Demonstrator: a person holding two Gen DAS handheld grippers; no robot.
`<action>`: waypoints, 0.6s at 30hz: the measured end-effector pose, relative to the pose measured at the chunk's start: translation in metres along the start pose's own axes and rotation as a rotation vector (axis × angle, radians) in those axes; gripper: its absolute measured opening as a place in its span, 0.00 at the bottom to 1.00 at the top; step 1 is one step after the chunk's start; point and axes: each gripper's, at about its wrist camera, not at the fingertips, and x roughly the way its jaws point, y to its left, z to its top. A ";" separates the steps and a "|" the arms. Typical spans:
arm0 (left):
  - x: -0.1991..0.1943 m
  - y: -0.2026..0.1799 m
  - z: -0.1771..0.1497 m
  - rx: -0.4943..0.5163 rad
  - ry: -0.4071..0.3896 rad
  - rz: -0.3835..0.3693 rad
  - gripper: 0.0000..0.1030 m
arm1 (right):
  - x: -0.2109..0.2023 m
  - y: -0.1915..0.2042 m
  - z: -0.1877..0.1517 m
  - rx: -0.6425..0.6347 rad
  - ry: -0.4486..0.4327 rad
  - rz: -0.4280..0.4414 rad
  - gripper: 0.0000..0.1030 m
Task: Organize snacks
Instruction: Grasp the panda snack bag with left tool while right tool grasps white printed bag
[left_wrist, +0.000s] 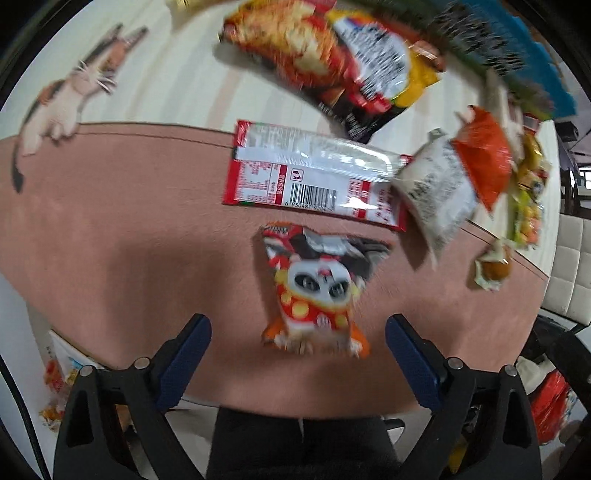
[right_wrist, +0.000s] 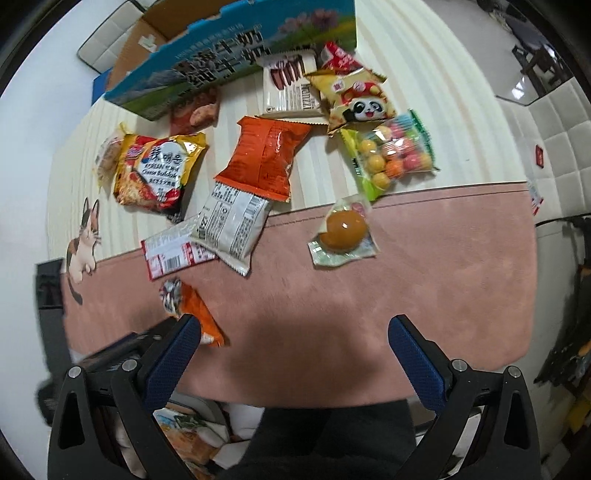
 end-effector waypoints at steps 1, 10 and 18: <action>0.007 0.000 0.004 -0.003 0.004 -0.003 0.94 | 0.005 0.002 0.004 0.015 0.013 0.013 1.00; 0.020 0.003 0.012 -0.023 0.020 -0.013 0.93 | 0.077 0.041 0.060 0.169 0.152 0.097 0.98; 0.018 0.023 0.019 -0.037 0.017 0.005 0.93 | 0.116 0.077 0.094 0.178 0.190 -0.008 0.91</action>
